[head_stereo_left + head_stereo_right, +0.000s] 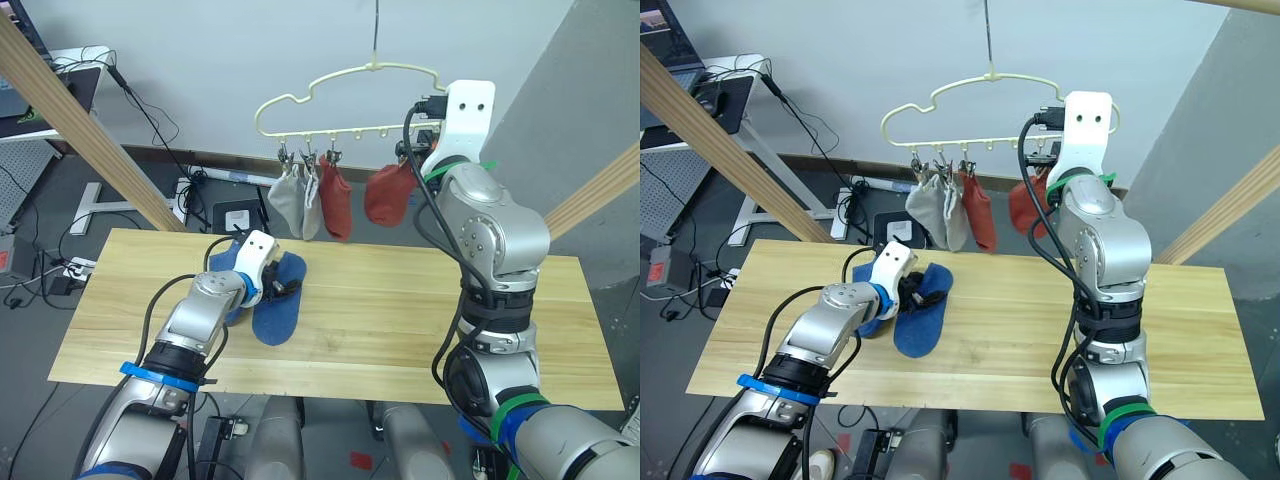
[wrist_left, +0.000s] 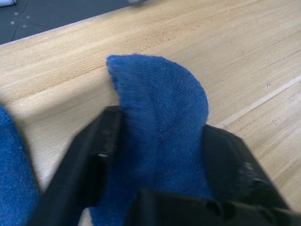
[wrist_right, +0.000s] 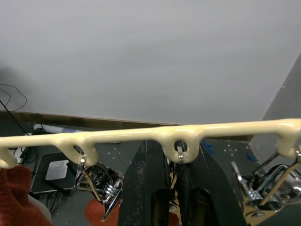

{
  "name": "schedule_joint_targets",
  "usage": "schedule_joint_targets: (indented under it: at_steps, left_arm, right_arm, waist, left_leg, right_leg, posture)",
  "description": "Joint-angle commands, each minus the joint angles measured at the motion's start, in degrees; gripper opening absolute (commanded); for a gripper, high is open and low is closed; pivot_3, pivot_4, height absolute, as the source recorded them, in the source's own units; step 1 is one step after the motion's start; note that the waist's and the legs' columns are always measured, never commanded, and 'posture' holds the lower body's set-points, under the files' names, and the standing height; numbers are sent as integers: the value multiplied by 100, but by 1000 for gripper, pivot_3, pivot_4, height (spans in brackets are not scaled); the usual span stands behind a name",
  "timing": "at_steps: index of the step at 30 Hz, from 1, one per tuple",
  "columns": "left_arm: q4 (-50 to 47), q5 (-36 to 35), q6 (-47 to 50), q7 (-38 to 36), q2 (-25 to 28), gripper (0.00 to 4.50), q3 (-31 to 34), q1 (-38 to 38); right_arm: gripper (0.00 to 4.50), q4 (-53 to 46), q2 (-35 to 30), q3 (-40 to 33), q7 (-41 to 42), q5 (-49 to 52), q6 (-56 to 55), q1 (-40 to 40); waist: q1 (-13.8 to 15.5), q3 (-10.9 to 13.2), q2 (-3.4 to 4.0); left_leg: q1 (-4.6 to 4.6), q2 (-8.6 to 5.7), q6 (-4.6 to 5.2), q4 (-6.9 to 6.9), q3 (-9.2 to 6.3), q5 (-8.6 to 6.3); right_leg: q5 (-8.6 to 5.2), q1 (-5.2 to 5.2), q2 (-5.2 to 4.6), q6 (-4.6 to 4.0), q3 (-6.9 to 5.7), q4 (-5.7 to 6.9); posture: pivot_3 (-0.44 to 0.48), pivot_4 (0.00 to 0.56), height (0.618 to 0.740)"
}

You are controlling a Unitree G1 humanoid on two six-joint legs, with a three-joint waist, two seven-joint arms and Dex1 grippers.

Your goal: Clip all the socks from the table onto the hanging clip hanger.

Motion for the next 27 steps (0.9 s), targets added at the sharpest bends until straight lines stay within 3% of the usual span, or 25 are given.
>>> schedule_joint_targets:
  at_steps: [1, 7, 12, 18, 22, 27]
  left_arm:
    - [78, 110, 126, -110, -51, 1866, -138, 127]
    - [53, 145, 146, -167, -34, 77, -125, 126]
    - [-124, 109, 138, -307, -47, 29, -116, 147]
    - [-876, -430, 499, -711, -271, 29, 54, -3]
    - [-1472, -1031, 827, -945, -621, 29, 262, -436]
    - [-1340, -1287, 769, -848, -1045, 29, 417, -1109]
  right_arm:
    - [0, -311, -21, -26, -21, -24, -1, -96]
    - [0, -319, -16, -22, -17, -16, 8, -93]
    - [0, -315, 14, -26, -20, 2, 30, -112]
    - [0, -308, 39, -50, -21, 36, 61, -169]
    - [0, -309, 93, -123, -27, 108, 163, -291]
    - [0, -353, 159, -213, -47, 133, 292, -437]
  waist:
    - [-1, 0, 0]
    - [-21, 0, 0]
    - [-29, 0, 0]
    - [-22, 0, 0]
    - [-16, 0, 0]
    - [-36, 0, 0]
  left_leg:
    - [0, 0, 0, 0, 0, 0]
    - [1, 0, 0, 0, 1, 0]
    - [2, 0, 0, 0, 1, 0]
    - [-3, 0, 0, -1, 0, 0]
    - [-9, 0, 0, 0, -2, 0]
    - [-13, -2, 0, 3, -5, 0]
  right_leg:
    - [0, 0, 0, 0, 0, 0]
    - [0, 1, 0, 0, 1, 0]
    - [0, 1, 0, 0, 1, -1]
    - [0, 0, 0, 0, 0, -4]
    - [0, -2, 0, 0, -3, -5]
    - [1, -1, -1, 1, -6, -7]
  posture:
    - [-8, 346, 740]
    - [-8, 346, 740]
    - [-6, 338, 740]
    - [-9, 333, 740]
    - [-15, 328, 740]
    - [-26, 324, 740]
